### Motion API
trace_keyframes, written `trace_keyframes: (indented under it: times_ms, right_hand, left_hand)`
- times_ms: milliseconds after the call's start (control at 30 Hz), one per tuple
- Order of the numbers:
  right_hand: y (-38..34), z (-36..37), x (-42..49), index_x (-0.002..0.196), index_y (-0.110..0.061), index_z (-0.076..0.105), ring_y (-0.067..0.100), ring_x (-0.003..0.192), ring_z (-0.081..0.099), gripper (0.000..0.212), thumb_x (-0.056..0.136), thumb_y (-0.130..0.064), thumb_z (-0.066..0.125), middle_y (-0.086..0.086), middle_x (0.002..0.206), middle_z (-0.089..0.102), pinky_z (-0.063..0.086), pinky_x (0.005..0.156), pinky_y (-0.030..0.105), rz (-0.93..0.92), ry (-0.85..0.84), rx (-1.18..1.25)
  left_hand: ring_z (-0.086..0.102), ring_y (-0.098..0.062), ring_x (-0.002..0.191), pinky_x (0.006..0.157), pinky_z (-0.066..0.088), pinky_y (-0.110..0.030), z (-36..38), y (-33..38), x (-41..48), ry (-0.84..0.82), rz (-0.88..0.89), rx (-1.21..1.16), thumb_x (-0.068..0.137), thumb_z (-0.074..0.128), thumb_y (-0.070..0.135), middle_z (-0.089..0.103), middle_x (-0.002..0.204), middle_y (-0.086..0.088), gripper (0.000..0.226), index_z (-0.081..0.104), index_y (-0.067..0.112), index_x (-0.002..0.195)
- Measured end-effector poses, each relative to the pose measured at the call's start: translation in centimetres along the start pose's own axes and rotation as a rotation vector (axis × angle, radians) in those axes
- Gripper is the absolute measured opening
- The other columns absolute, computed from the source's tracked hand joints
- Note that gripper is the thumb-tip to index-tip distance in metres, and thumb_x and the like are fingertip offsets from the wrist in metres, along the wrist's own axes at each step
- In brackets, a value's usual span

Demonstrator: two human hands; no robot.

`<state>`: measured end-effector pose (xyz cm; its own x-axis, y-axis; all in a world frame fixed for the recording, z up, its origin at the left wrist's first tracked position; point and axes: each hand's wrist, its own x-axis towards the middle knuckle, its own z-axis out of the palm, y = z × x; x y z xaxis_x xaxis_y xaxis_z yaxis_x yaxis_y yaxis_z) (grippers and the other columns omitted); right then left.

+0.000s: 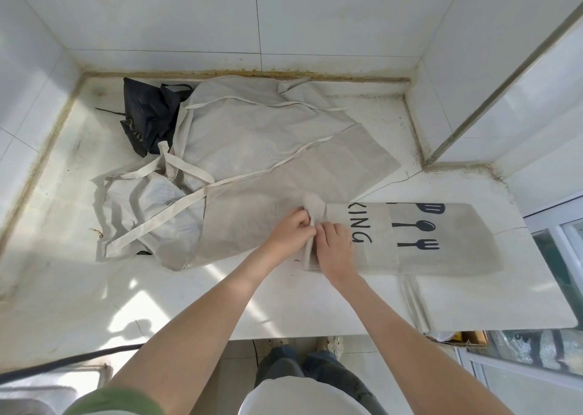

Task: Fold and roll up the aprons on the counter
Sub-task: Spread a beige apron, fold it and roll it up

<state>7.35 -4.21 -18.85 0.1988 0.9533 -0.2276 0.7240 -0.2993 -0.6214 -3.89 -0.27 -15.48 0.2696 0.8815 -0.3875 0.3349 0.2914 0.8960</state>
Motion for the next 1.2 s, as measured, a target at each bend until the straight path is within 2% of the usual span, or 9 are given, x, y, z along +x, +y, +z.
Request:
trace_keyframes:
  times_ms: [133, 200, 267, 333, 433, 667, 933, 1100, 1200]
  right_hand:
    - [-2.2, -2.0, 0.1, 0.107, -0.030, 0.065, 0.018, 0.099, 0.065, 0.042, 0.091, -0.063, 0.044, 0.000, 0.107, 0.069, 0.058, 0.073, 0.037, 0.432, -0.352, 0.941]
    - [-2.0, -2.3, 0.5, 0.116, -0.024, 0.064, 0.017, 0.098, 0.067, 0.040, 0.092, -0.053, 0.052, 0.001, 0.108, 0.070, 0.058, 0.069, 0.036, 0.448, -0.404, 1.049]
    - [-1.4, -2.9, 0.9, 0.119, -0.014, 0.062, 0.019, 0.100, 0.066, 0.032, 0.094, -0.033, 0.057, 0.005, 0.108, 0.070, 0.055, 0.085, 0.040, 0.436, -0.395, 1.085]
    - [-0.3, -3.3, 1.1, 0.111, -0.009, 0.064, 0.021, 0.093, 0.067, 0.020, 0.094, -0.016, 0.056, 0.007, 0.099, 0.071, 0.051, 0.090, 0.040, 0.442, -0.354, 1.062]
    - [0.9, -3.3, 1.5, 0.113, -0.006, 0.062, 0.021, 0.092, 0.067, 0.024, 0.091, -0.013, 0.059, 0.006, 0.101, 0.071, 0.053, 0.085, 0.036, 0.428, -0.258, 0.886]
    - [1.6, -3.5, 1.2, 0.113, -0.007, 0.042, 0.022, 0.081, 0.050, 0.031, 0.093, -0.023, 0.058, -0.001, 0.086, 0.053, 0.033, 0.050, 0.016, 0.255, -0.025, 0.381]
    - [2.0, -3.0, 1.2, 0.134, -0.010, 0.030, 0.027, 0.072, 0.053, 0.040, 0.099, -0.022, 0.046, 0.007, 0.087, 0.057, 0.033, 0.063, 0.031, 0.108, -0.017, 0.146]
    - [2.8, -0.8, 1.1, 0.083, -0.001, 0.059, 0.038, 0.075, 0.055, 0.025, 0.080, -0.022, 0.044, 0.017, 0.083, 0.057, 0.033, 0.073, 0.033, -0.032, 0.253, -0.009]
    - [3.1, -1.2, 1.3, 0.084, 0.005, 0.063, 0.038, 0.095, 0.047, 0.020, 0.086, -0.011, 0.051, 0.022, 0.098, 0.053, 0.034, 0.085, 0.040, 0.114, 0.183, -0.020]
  left_hand:
    - [0.048, -0.010, 0.121, 0.104, 0.036, -0.022, 0.3, 0.1, 0.2, -0.007, -0.004, -0.127, 0.100, 0.043, 0.016, 0.053, 0.124, 0.003, 0.020, 0.060, 0.026, 0.101]
    - [0.045, -0.010, 0.115, 0.092, 0.035, -0.009, 0.7, 0.3, 0.3, -0.045, 0.033, -0.015, 0.097, 0.037, -0.002, 0.054, 0.113, 0.006, 0.033, 0.056, 0.025, 0.099]
    - [0.036, -0.009, 0.120, 0.088, 0.029, -0.009, 1.4, 0.3, 0.6, -0.053, 0.060, 0.093, 0.087, 0.030, -0.017, 0.047, 0.126, 0.000, 0.042, 0.056, 0.012, 0.104]
    - [0.027, -0.009, 0.131, 0.094, 0.019, -0.007, 1.7, -0.1, 0.8, -0.015, 0.055, 0.166, 0.086, 0.030, -0.017, 0.028, 0.144, -0.006, 0.045, 0.050, 0.002, 0.122]
    - [0.041, -0.019, 0.120, 0.093, 0.030, -0.016, 1.7, -0.7, 1.2, 0.115, -0.047, 0.184, 0.088, 0.033, -0.011, 0.029, 0.141, -0.012, 0.045, 0.040, 0.001, 0.131]
    - [0.064, -0.033, 0.088, 0.087, 0.054, -0.046, 1.5, -2.3, 2.2, 0.118, -0.309, 0.095, 0.090, 0.050, 0.015, 0.063, 0.088, -0.017, 0.011, 0.052, 0.012, 0.080]
    - [0.051, -0.022, 0.080, 0.070, 0.041, -0.030, 1.5, -1.1, 1.9, -0.038, -0.416, -0.174, 0.095, 0.051, 0.017, 0.056, 0.091, -0.011, 0.012, 0.060, 0.011, 0.092]
    - [0.055, -0.019, 0.085, 0.073, 0.043, -0.032, 2.3, -0.3, 1.8, -0.036, -0.323, -0.236, 0.087, 0.051, 0.009, 0.058, 0.099, -0.008, 0.019, 0.054, 0.012, 0.106]
    - [0.050, -0.018, 0.081, 0.072, 0.042, -0.034, 2.5, 0.6, 1.6, -0.007, -0.239, -0.068, 0.083, 0.049, 0.016, 0.053, 0.100, -0.007, 0.013, 0.049, 0.012, 0.095]
